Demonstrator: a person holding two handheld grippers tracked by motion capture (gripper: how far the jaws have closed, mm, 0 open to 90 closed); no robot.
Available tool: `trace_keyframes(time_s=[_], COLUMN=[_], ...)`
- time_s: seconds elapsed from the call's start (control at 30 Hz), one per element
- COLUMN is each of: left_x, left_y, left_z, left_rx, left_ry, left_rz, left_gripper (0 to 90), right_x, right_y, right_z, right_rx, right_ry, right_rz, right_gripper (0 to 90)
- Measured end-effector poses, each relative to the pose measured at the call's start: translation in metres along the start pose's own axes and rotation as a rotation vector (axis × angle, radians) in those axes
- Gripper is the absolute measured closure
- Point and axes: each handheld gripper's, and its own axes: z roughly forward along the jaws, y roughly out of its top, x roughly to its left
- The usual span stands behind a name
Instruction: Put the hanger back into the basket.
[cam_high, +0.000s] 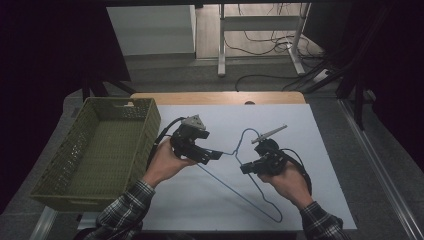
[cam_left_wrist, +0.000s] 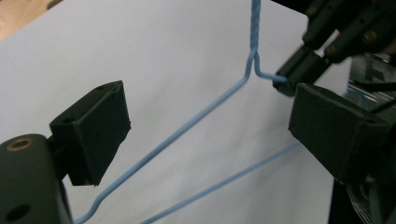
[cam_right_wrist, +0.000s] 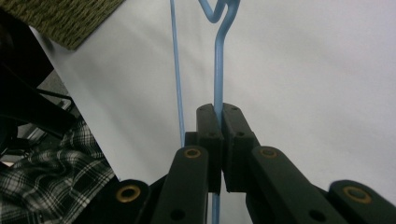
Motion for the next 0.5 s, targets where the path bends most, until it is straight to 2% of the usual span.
trace_keyframes(time_s=[0.1, 0.13, 0.17, 0.27, 0.4, 0.47, 0.5], left_x=[-0.004, -0.004, -0.005, -0.007, -0.012, -0.014, -0.015], left_y=[-0.003, -0.004, -0.006, -0.011, -0.018, -0.020, -0.023], left_z=[-0.006, -0.009, -0.011, -0.013, -0.013, -0.011, -0.009], left_rx=[0.014, 0.020, 0.021, 0.042, 0.065, 0.102, 0.145], left_ry=[-0.003, -0.013, -0.042, -0.090, -0.102, -0.103, -0.100], left_rz=[0.010, 0.014, 0.019, 0.067, 0.111, 0.129, 0.147], left_gripper=[8.8, 9.0, 10.9, 13.3, 12.7, 10.4, 10.3], right_x=[-0.001, -0.001, -0.001, 0.001, 0.004, 0.009, 0.011], right_y=[-0.003, -0.004, -0.005, -0.008, -0.010, -0.011, -0.011], right_z=[-0.006, -0.007, -0.009, -0.015, -0.019, -0.022, -0.022], right_rx=[0.011, 0.014, 0.017, 0.037, 0.050, 0.075, 0.079], right_ry=[0.015, 0.014, 0.017, 0.035, 0.046, 0.063, 0.069], right_rz=[-0.029, -0.041, -0.052, -0.092, -0.125, -0.156, -0.165], right_gripper=[87.8, 87.9, 87.8, 87.8, 87.8, 87.8, 87.8])
